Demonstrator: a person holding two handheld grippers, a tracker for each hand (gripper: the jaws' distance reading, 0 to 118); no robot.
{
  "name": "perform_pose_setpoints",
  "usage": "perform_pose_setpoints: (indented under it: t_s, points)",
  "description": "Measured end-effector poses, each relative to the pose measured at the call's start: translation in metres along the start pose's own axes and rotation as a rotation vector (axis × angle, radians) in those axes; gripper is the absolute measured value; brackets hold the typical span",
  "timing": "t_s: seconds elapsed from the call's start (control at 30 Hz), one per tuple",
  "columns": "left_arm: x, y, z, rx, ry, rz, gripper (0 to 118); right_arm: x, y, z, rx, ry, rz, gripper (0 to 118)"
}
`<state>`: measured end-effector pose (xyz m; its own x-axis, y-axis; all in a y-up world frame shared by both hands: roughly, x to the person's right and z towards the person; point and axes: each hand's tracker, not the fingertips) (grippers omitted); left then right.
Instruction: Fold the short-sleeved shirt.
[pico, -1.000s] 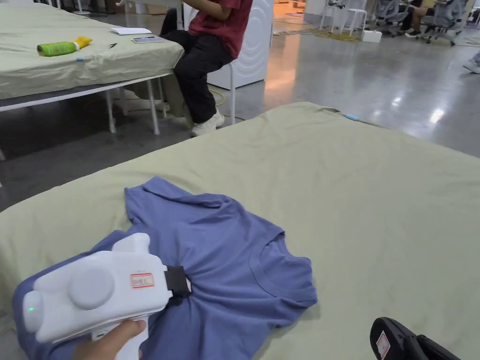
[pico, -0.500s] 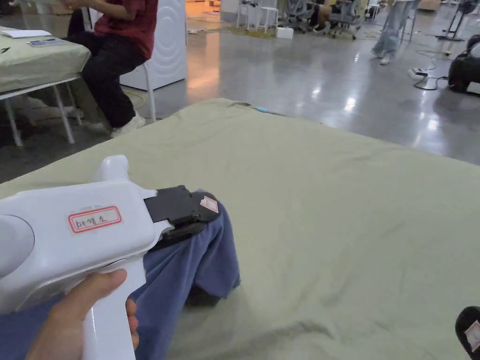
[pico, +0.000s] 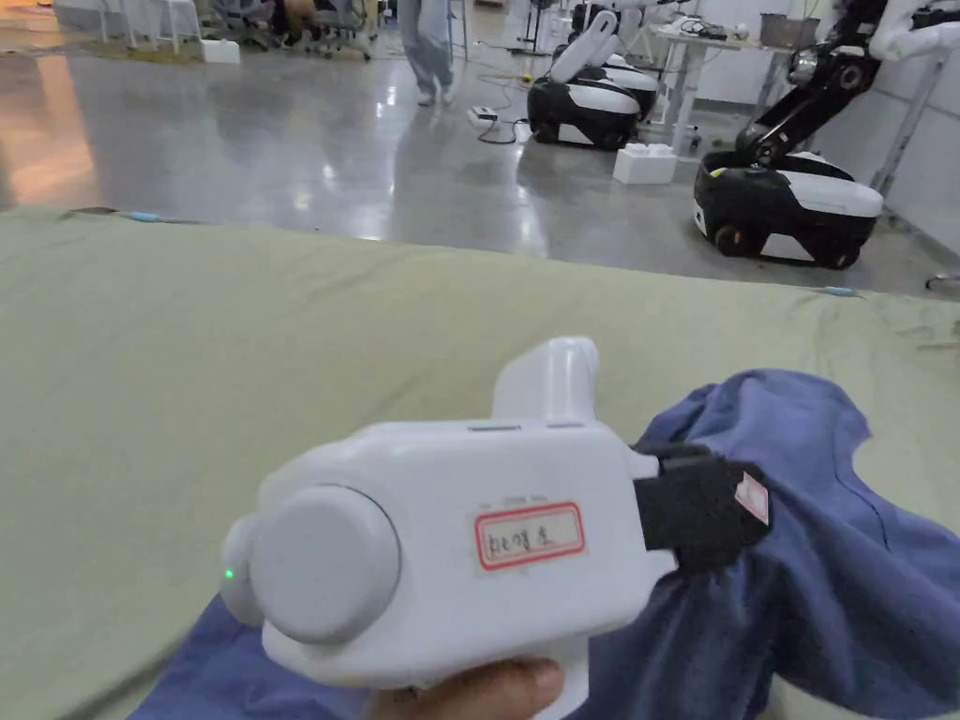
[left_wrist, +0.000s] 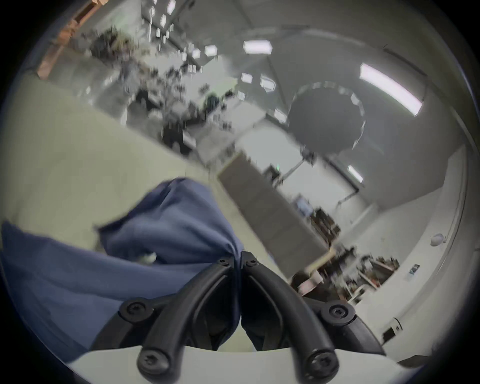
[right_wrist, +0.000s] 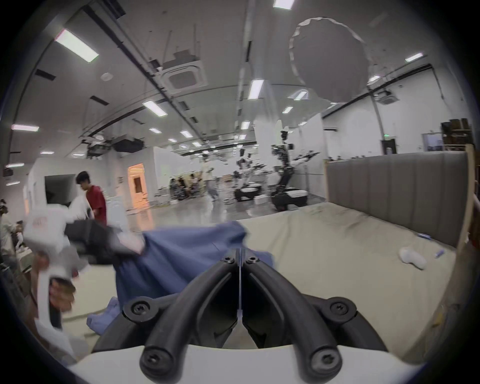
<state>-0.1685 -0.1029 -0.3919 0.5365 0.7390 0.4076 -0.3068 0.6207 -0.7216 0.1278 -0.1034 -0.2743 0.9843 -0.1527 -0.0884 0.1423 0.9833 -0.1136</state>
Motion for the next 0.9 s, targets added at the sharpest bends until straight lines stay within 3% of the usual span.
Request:
perform_pose_setpoints:
  t_s: [0.2,0.33,0.5,0.53,0.57,0.6,0.63,0.7,0.77,0.83,0.87,0.9]
  points:
    - [-0.037,-0.1,-0.11,-0.373,0.177,0.034,4,0.039,-0.029,0.01,-0.126,-0.103,-0.06,4]
    - [-0.059,-0.125,-0.129,-0.436,0.279,0.008,4,0.047,-0.046,0.005,-0.177,-0.104,-0.093,4]
    - [-0.065,-0.121,-0.13,-0.433,0.268,0.036,5,0.041,-0.056,-0.009,-0.211,-0.071,-0.093,4]
    - [-0.066,-0.121,-0.129,-0.433,0.259,0.05,15,0.038,-0.056,-0.011,-0.212,-0.059,-0.094,4]
    - [-0.065,-0.122,-0.124,-0.408,0.218,0.068,36,0.035,-0.056,-0.013,-0.21,-0.042,-0.098,4]
    - [-0.064,-0.124,-0.114,-0.355,0.143,0.102,80,0.031,-0.055,-0.015,-0.208,-0.026,-0.1,4]
    - [-0.061,-0.125,-0.104,-0.322,0.087,0.128,99,0.028,-0.054,-0.016,-0.203,-0.011,-0.099,4]
    - [-0.052,-0.123,-0.077,-0.262,0.058,0.159,106,0.019,-0.052,-0.02,-0.195,0.023,-0.091,4]
    - [-0.043,-0.118,-0.044,-0.251,0.085,0.131,105,0.01,-0.051,-0.022,-0.192,0.054,-0.081,4]
    - [-0.04,-0.112,-0.005,-0.206,0.166,0.02,103,0.0,-0.052,-0.024,-0.195,0.09,-0.067,4]
    - [-0.038,-0.11,0.016,-0.166,0.236,-0.043,85,-0.005,-0.053,-0.025,-0.201,0.103,-0.062,4]
    - [-0.039,-0.111,0.038,-0.11,0.309,-0.1,9,-0.01,-0.055,-0.026,-0.208,0.12,-0.058,4]
